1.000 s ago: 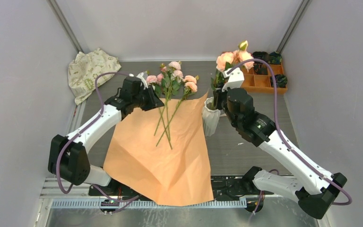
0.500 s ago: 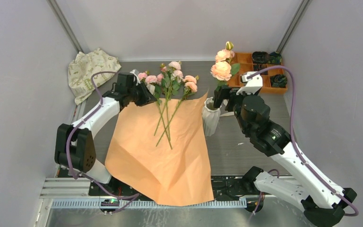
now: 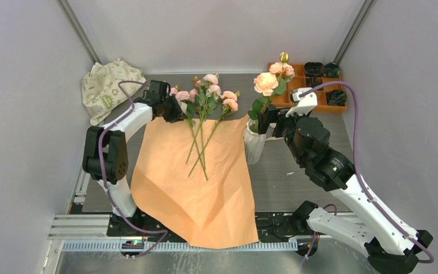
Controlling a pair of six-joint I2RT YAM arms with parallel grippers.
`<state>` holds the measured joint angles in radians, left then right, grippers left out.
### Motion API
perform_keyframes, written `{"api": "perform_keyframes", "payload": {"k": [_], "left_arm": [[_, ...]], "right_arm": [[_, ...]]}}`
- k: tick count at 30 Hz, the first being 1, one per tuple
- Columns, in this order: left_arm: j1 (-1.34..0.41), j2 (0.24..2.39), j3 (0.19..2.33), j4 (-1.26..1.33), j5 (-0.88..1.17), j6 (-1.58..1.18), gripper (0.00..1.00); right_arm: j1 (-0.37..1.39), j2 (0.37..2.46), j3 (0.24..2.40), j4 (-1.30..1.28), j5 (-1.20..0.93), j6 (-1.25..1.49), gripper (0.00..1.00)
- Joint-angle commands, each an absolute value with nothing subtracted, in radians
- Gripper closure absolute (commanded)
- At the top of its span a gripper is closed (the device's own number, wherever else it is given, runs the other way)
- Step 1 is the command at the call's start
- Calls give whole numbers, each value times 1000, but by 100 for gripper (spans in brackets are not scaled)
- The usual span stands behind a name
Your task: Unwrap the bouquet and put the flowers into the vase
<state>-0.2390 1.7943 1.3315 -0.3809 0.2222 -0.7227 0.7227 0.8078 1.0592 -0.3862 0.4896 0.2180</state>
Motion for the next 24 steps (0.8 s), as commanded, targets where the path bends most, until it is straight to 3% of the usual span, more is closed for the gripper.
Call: {"api": "perform_keyframes", "payload": {"k": [1, 24], "left_arm": [[-256, 1829, 1381, -436, 138, -709, 80], [-298, 2136, 1681, -539, -35, -667, 80]], "right_arm": [[728, 810, 1092, -355, 498, 227, 6], [728, 815, 1061, -328, 493, 207, 7]]}}
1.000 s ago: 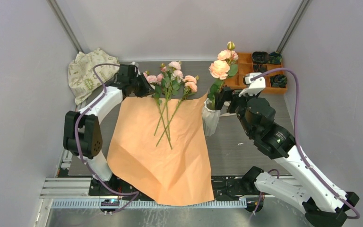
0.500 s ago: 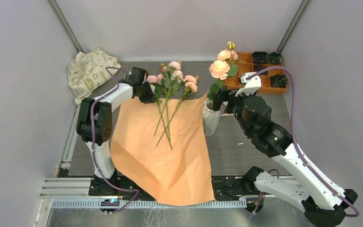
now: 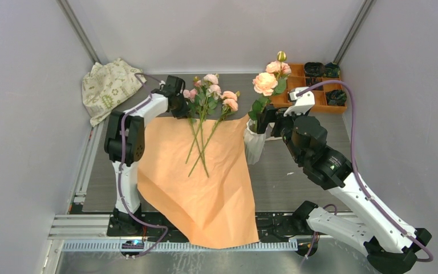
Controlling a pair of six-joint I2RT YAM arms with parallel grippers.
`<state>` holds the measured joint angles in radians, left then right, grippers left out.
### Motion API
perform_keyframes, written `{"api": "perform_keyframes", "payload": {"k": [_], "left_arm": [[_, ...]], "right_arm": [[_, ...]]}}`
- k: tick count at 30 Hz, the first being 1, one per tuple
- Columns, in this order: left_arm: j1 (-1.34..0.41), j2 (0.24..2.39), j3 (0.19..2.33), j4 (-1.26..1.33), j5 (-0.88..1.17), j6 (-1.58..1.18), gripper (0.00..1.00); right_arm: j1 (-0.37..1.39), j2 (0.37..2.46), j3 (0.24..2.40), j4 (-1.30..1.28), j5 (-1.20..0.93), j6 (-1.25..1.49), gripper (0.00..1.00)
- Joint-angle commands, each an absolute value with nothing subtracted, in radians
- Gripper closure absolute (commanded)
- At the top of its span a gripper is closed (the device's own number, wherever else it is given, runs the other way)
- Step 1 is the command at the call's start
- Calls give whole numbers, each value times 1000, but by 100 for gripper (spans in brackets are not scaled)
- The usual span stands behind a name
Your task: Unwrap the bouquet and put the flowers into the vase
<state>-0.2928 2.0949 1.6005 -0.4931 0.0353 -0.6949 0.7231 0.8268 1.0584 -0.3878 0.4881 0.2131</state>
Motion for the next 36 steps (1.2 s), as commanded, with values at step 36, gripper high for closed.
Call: {"api": "perform_keyframes", "payload": {"k": [36], "left_arm": [[-319, 1448, 1268, 152, 349, -651, 100]], "right_arm": [[726, 772, 1022, -326, 511, 240, 7]]}}
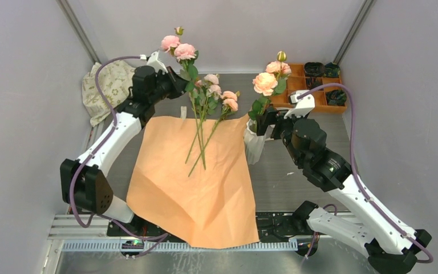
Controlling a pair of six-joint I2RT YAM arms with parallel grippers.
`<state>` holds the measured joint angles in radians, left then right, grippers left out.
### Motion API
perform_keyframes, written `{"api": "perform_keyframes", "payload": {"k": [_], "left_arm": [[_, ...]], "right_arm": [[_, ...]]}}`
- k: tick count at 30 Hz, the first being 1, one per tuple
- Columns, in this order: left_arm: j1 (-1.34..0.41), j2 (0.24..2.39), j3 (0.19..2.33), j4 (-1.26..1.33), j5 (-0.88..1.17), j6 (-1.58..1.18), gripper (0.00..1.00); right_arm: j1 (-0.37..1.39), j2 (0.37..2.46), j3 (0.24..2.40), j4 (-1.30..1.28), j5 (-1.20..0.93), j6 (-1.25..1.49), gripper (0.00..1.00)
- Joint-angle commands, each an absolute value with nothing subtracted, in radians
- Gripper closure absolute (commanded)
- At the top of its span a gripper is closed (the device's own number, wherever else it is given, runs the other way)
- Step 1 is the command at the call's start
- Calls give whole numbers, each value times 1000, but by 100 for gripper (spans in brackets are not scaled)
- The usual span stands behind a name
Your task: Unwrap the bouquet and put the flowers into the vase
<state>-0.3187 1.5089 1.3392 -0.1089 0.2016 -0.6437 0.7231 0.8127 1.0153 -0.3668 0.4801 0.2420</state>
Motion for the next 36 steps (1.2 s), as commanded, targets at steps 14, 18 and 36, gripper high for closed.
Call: {"api": "perform_keyframes", "payload": {"k": [14, 18, 36], "left_arm": [[-445, 1226, 1387, 424, 359, -560, 98], [-510, 1224, 1445, 524, 329, -531, 97], [-748, 1481, 1622, 688, 314, -409, 95]], "right_arm": [[728, 665, 1000, -358, 594, 248, 7], [727, 635, 998, -373, 605, 252, 7], [727, 531, 997, -408, 682, 196, 7]]}}
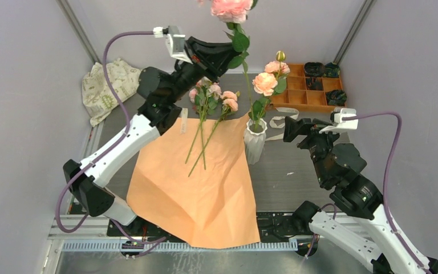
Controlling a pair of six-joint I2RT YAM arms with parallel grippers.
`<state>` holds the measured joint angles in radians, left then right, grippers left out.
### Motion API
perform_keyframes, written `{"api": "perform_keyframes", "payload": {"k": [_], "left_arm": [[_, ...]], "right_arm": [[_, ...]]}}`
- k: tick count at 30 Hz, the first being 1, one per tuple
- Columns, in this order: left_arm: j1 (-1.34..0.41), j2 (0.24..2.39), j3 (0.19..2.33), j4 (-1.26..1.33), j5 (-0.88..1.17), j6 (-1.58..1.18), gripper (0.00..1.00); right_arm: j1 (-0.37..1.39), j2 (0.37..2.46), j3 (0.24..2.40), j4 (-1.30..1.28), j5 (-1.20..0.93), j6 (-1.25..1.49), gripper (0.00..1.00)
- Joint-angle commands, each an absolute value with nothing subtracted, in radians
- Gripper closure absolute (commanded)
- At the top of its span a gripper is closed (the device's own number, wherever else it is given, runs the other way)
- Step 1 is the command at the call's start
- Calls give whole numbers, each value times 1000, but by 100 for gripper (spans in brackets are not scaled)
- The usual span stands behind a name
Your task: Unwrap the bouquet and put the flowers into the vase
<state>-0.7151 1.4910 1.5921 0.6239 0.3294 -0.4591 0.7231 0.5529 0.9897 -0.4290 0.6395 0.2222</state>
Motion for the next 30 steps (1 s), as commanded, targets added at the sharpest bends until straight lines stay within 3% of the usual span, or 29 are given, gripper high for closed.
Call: {"api": "perform_keyframes", "payload": {"k": [1, 18, 21, 25, 30], "left_arm": [[-754, 1481, 1617, 687, 313, -407, 95], [-781, 1479, 1387, 762, 261, -401, 93], [-782, 1494, 1368, 772, 247, -420, 86], [-790, 1497, 1347, 761, 236, -439, 67], [-801, 1484, 1316, 735, 221, -444, 59]], "right_arm": [[727, 527, 996, -407, 683, 195, 7], [726, 523, 976, -387, 645, 204, 7], [726, 526, 970, -382, 640, 206, 7], [727, 529, 965, -380, 638, 208, 6], [728, 532, 962, -376, 636, 213, 6]]}}
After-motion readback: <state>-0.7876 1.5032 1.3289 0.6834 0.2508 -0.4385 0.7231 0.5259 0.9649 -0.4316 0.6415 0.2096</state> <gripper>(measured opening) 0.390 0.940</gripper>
